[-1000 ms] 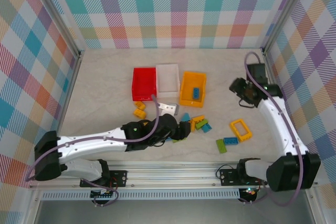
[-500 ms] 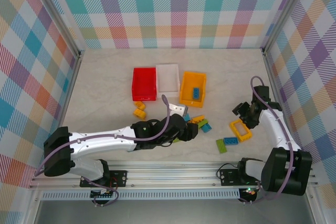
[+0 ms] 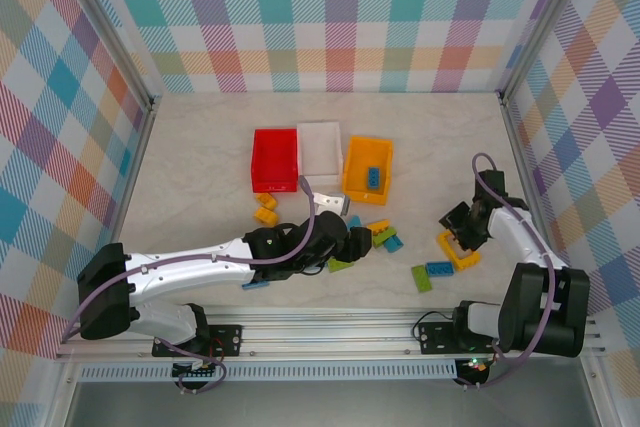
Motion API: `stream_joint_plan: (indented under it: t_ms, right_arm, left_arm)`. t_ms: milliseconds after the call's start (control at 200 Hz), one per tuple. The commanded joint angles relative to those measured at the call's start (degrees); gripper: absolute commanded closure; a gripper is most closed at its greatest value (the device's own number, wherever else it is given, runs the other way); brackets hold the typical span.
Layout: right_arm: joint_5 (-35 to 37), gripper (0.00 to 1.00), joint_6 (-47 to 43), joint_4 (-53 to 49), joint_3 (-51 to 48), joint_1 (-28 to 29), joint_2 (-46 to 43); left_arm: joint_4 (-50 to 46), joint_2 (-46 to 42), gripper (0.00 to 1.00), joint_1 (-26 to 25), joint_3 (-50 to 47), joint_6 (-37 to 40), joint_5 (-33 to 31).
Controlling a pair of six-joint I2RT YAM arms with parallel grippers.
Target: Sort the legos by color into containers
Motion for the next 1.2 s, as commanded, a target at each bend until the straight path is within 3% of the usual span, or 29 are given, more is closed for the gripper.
stream_joint_plan:
  t_ms: [0, 270, 400, 520, 585, 665, 800, 1050, 1200]
  right_arm:
    - [-0.08, 0.58, 2.01, 3.88, -0.83, -0.29, 2.75]
    - [-0.49, 0.88, 0.81, 7.20, 3.98, -0.04, 9.13]
    - [3.37, 1.00, -1.85, 3.82, 8.73, 4.45, 7.07]
    - [4.83, 1.00, -6.31, 3.93, 16.16, 14.77, 5.34]
    - [1.42, 1.00, -10.98, 6.73, 21.70, 21.31, 7.68]
    - [-6.67, 0.99, -17.85, 9.00, 30.28, 28.68, 14.19]
    - [-10.89, 0.99, -26.92, 3.43, 49.01, 38.33, 28.71]
    - [-12.32, 1.00, -29.47, -3.71, 76.79, 40.32, 51.22]
    - [-11.94, 1.00, -28.19, -7.63, 88.61, 39.55, 61.52]
  left_arm:
    - [-0.60, -1.11, 0.32, 0.20, -0.22, -0.52, -0.91]
    - [-3.67, -5.21, 0.32, 1.24, -1.34, -0.23, -2.84]
    - [-7.17, -8.90, 0.32, 3.51, -2.37, 0.22, -3.78]
    - [-11.90, -14.05, 0.32, 7.12, -2.32, 0.75, -6.14]
    - [-16.40, -16.98, 0.33, 9.83, -1.85, -0.37, -9.00]
    - [-19.79, -20.55, 0.33, 13.54, -1.99, -1.03, -10.78]
    - [-21.94, -25.42, 0.33, 18.12, -2.47, -0.73, -11.26]
    - [-22.70, -27.68, 0.33, 20.18, -3.14, -0.58, -10.47]
    - [-22.12, -27.20, 0.33, 20.19, -3.78, -1.09, -9.49]
